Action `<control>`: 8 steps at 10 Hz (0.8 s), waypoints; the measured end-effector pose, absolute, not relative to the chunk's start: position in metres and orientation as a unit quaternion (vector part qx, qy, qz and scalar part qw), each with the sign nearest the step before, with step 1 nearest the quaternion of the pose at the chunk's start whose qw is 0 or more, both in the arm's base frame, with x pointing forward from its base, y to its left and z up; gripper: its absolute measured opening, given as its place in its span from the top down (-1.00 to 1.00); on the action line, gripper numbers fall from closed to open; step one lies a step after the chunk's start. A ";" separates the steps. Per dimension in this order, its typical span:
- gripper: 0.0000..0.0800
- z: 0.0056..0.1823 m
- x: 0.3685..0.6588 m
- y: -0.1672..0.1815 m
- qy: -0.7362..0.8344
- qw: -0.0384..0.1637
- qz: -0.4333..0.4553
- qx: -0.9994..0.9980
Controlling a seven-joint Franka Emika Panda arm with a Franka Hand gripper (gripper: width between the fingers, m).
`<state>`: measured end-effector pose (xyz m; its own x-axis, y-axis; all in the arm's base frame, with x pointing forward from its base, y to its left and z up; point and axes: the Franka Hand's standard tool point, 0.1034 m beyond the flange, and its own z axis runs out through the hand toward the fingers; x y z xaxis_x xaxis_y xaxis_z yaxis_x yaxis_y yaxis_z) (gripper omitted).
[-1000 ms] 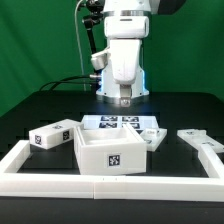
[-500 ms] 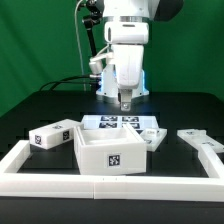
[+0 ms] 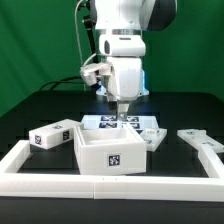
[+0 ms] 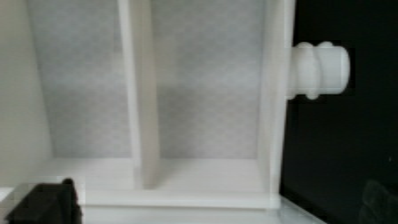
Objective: Assemble cabinet
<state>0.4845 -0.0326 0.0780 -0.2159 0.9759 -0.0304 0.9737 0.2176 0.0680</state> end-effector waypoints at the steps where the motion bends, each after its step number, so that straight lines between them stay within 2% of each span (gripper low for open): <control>1: -0.99 0.072 0.480 -0.037 0.777 0.028 0.014 0.629; 4: -0.99 0.053 0.472 -0.041 0.773 0.011 0.005 0.635; 6: -0.99 0.035 0.468 -0.040 0.773 0.002 0.004 0.635; 8: -0.99 0.029 0.467 -0.039 0.771 -0.002 0.002 0.637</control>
Offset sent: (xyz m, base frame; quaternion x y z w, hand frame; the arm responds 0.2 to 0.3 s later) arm -0.0022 -0.0017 -0.0212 0.0064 0.0171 -0.0051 0.9998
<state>0.4667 -0.0393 0.0287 -0.1887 0.9820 0.0055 0.9820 0.1887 0.0000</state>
